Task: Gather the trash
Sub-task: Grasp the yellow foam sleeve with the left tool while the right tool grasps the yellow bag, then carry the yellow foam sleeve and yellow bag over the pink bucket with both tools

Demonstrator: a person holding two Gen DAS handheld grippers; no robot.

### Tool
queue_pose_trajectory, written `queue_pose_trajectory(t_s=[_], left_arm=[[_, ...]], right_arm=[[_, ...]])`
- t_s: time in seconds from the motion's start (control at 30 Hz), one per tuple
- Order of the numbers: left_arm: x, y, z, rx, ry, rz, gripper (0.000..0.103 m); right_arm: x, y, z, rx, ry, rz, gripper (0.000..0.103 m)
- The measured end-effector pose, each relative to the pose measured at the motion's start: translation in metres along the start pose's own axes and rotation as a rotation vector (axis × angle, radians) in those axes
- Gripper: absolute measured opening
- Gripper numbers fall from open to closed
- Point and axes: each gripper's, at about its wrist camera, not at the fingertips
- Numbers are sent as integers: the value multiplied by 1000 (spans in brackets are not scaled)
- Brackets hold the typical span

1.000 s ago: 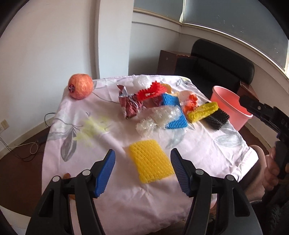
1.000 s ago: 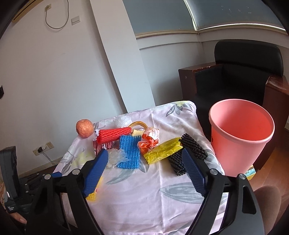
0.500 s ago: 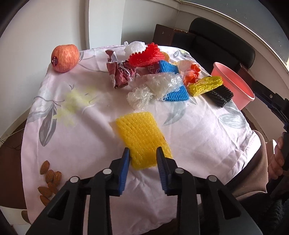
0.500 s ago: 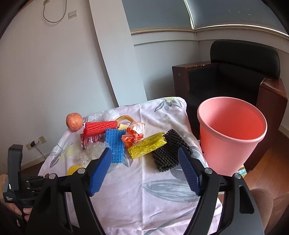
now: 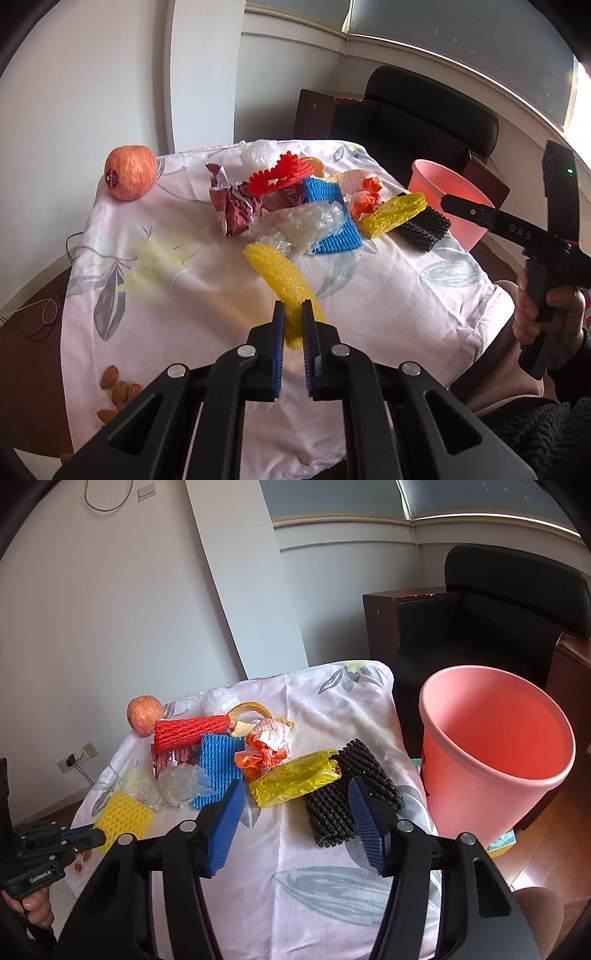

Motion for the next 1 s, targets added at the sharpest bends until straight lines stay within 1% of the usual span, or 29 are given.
queue_pose_trajectory(t_s=[0.1, 0.17, 0.23, 0.27, 0.3, 0.4, 0.47, 0.5, 0.63, 0.73, 0.87, 1.0], left_arm=[[2, -7, 4, 29, 9, -5, 8], [3, -9, 6, 40, 4, -10, 8], [3, -11, 10, 49, 0, -16, 8], [3, -11, 12, 52, -2, -19, 8], [3, -11, 13, 54, -2, -21, 8], [5, -12, 19, 63, -1, -30, 8], [8, -13, 21, 72, 5, -35, 8], [10, -12, 23, 76, 9, -37, 8], [17, -12, 29, 92, 20, -47, 8], [24, -12, 36, 112, 28, -61, 8], [40, -12, 49, 146, 61, -89, 8], [58, -13, 63, 181, 100, -120, 8]], right_arm=[[5, 11, 9, -11, 11, 11, 53], [6, 18, 13, -16, 3, -8, 52], [7, 27, 16, -28, 0, -24, 49], [8, 31, 17, -38, 0, -29, 44], [9, 35, 18, -51, 2, -29, 42], [13, 47, 15, -99, 20, -16, 18], [14, 50, 10, -117, 40, 10, 12], [14, 49, 7, -119, 46, 25, 8], [12, 35, 1, -88, 50, 52, 3], [10, 14, 3, -37, 50, 61, 2], [12, -13, 11, 43, 52, 42, 2], [23, -39, 19, 122, 80, 27, 2]])
Point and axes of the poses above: each gripper's, at about its wrist camera, not at the fingertips, and y roughly the way its jaws point, x to its right, z to its top, and after that the axes turned 7 degrees about -x, right-handed
